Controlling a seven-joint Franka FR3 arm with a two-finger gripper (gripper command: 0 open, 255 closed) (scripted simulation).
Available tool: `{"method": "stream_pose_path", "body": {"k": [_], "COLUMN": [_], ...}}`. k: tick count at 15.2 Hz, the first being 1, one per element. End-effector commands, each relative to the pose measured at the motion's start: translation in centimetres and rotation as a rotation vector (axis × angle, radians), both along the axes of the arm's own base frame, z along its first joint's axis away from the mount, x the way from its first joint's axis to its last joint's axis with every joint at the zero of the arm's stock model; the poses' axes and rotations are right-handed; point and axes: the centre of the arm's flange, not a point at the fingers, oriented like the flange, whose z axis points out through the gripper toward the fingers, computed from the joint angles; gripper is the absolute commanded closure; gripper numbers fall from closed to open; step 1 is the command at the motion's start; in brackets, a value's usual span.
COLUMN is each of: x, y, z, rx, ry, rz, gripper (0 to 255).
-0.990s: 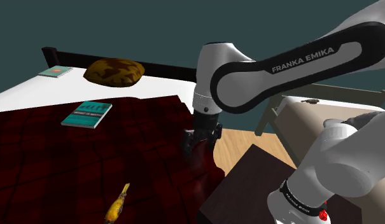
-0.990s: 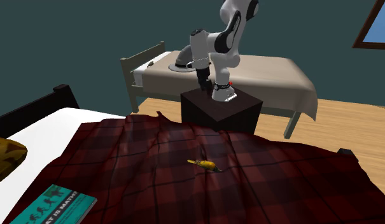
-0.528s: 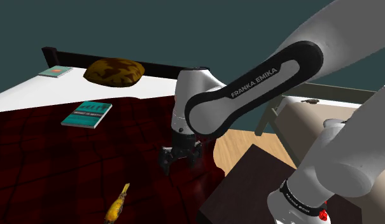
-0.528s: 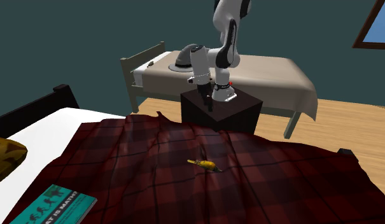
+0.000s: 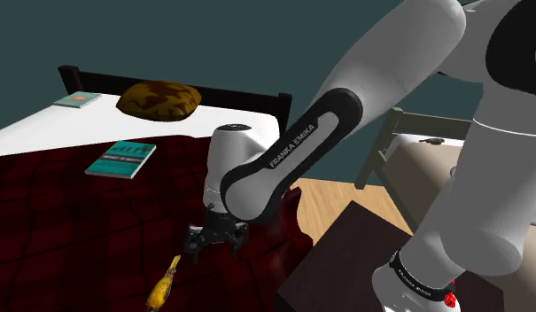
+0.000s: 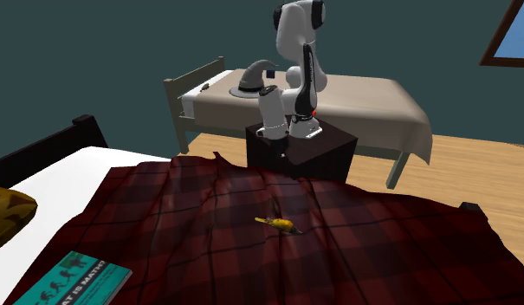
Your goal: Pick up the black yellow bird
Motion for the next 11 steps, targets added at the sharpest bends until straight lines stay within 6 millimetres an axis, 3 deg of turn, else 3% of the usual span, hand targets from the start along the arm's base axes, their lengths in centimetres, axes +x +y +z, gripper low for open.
{"method": "stream_pose_path", "body": {"k": [1, 11], "x": [1.4, 7.6], "y": [1.4, 8.6], "z": [-1.8, -9.9], "rx": [0.011, 0.065], "ry": [0.005, 0.028], "rz": [-0.035, -0.194], "gripper": [0, 0]}}
